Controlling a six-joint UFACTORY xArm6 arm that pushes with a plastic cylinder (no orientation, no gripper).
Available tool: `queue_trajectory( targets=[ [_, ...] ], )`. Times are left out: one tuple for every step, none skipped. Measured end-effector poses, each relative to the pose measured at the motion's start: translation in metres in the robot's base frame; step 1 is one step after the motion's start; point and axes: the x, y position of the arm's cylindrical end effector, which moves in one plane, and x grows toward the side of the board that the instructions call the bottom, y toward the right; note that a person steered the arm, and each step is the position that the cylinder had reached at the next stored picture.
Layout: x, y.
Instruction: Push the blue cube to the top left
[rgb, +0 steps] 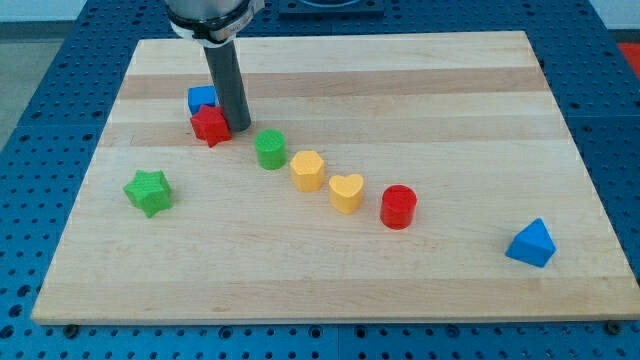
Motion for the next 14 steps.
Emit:
queue_trajectory(
  targets=[
    [-0.023, 0.029],
    [-0.030, 0.022],
    [-0.027, 0.004],
    [-0.027, -0.007],
    [0.007, -0.030],
    [0.098, -0.048],
    [0.126, -0.049],
    [0.107, -0.046],
    [0.065, -0.044],
    [0.035, -0.044],
    [0.024, -0.044],
    [0.013, -0.044],
    [0.001, -0.044],
    [-0.022, -0.044]
  ],
)
